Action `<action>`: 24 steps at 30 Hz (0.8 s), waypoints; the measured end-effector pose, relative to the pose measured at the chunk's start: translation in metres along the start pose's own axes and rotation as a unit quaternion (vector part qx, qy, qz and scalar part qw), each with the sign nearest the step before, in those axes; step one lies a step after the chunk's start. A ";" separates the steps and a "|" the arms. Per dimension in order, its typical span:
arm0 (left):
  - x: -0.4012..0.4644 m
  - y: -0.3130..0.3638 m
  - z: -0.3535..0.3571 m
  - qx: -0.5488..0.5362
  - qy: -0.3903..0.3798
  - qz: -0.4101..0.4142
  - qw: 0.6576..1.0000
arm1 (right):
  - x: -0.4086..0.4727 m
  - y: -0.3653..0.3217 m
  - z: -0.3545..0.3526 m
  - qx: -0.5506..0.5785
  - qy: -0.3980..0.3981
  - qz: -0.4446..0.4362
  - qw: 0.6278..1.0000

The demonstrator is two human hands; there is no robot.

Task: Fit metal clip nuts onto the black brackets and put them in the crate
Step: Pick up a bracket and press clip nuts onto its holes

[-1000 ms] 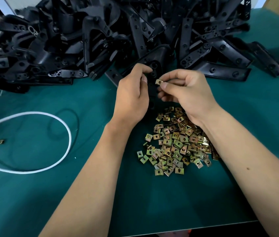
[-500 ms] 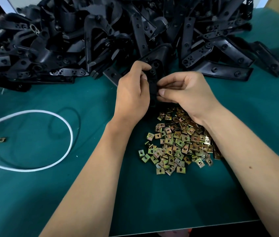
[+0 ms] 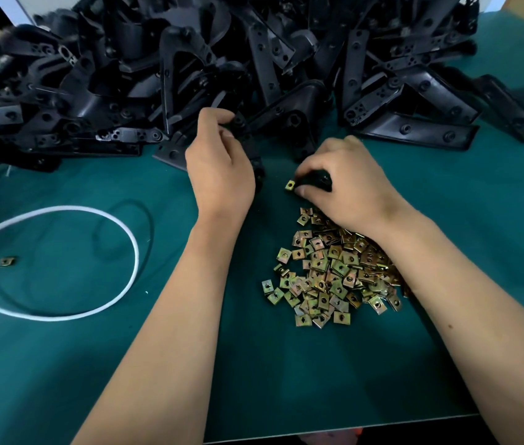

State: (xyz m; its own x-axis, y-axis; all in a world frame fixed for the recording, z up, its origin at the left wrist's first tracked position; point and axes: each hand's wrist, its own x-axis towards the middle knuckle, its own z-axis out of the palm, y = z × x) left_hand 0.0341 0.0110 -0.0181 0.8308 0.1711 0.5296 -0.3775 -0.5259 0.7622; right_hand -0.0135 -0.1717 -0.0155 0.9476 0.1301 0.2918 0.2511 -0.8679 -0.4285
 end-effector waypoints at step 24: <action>-0.006 0.006 0.007 0.005 -0.046 0.032 0.998 | 0.001 -0.012 0.004 -0.026 -0.026 -0.071 0.997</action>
State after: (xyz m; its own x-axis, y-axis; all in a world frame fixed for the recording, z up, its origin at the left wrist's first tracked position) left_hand 0.0294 0.0011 -0.0189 0.8394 0.0600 0.5401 -0.4270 -0.5419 0.7239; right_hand -0.0146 -0.1591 -0.0131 0.9122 0.2772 0.3017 0.3745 -0.8627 -0.3397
